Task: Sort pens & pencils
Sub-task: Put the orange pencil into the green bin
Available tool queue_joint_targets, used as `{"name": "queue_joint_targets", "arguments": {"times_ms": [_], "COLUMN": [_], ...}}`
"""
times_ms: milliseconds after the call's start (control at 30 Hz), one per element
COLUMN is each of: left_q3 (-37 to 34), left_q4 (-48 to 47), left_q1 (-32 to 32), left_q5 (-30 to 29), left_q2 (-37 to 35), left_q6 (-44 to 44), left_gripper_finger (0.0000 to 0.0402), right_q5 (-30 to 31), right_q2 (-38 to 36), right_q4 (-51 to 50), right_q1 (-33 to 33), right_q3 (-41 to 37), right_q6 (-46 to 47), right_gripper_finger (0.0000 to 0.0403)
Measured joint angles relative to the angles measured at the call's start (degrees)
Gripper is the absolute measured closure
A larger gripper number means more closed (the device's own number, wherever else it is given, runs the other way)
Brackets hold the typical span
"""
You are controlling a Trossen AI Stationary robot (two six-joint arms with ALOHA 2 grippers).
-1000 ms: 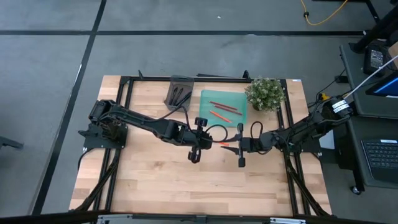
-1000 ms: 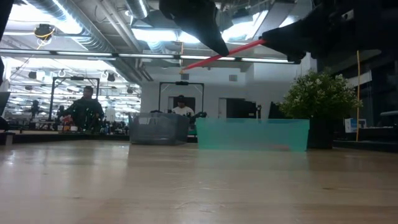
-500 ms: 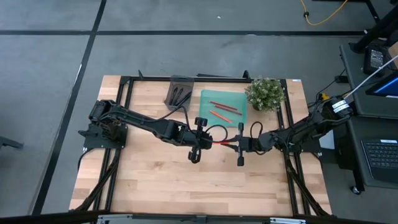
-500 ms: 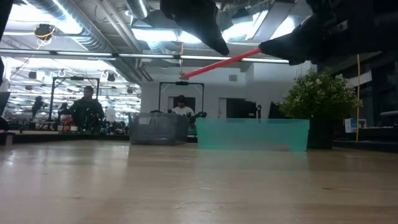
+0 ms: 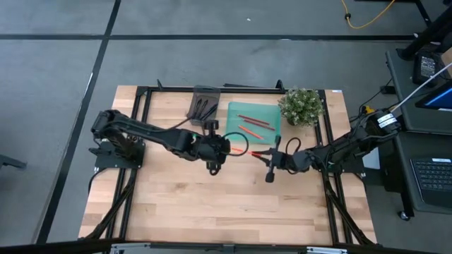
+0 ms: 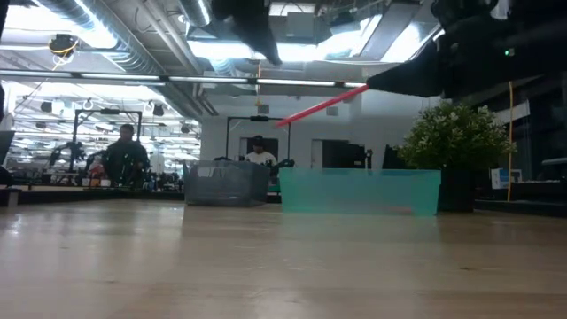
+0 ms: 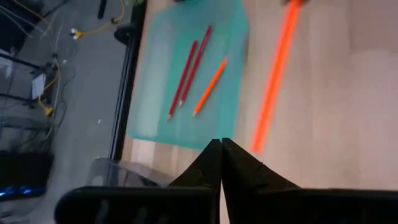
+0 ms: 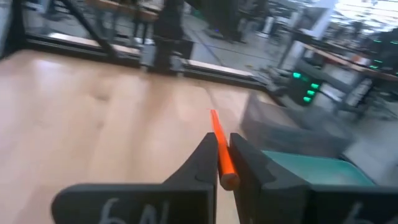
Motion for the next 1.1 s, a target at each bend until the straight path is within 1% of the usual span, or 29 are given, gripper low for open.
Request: {"name": "queue_joint_targets", "arguments": {"times_ms": [100,200,467,533,667,833,967,1100], "left_q3": [-1.79,-5.54,-19.30,-22.19,-26.22,-30.77,-33.47,-34.23], "left_q4": [1.44,4.11,16.21,18.60,22.56,25.78,28.93,30.01], "left_q1": [-1.36,-2.44,-4.80,-5.38,-6.32,-6.76,-6.69,-6.71], "left_q5": [0.23,0.85,1.17,1.41,3.02,3.39,3.38,4.54], "left_q2": [-1.83,-3.34,-11.00,-13.20,-16.37,-18.44,-18.76,-18.73], "left_q6": [-0.36,-0.76,-1.45,-1.43,-1.37,-0.90,0.46,0.64], "left_gripper_finger": [0.0398,0.0393,0.0400,0.0396,0.0392,0.0399,0.0397,0.0392], "right_q5": [2.41,2.63,2.29,1.69,0.89,-2.95,-8.92,-11.69], "right_q2": [-0.03,-0.04,-0.37,-1.40,-5.49,-10.66,-11.76,-11.74], "right_q4": [0.09,-0.19,-1.19,-2.11,-8.19,-17.08,-18.40,-19.40], "right_q1": [-1.54,-4.05,-9.42,-10.66,-13.48,-17.33,-21.27,-24.92], "right_q3": [-0.02,-0.02,-0.07,-0.09,-0.09,-0.11,-0.11,-0.10], "right_q6": [0.00,1.28,1.27,1.51,4.25,7.53,9.30,10.36], "right_gripper_finger": [0.0378,0.0378,0.0378,0.0378,0.0378,0.0378,0.0378,0.0378]}}
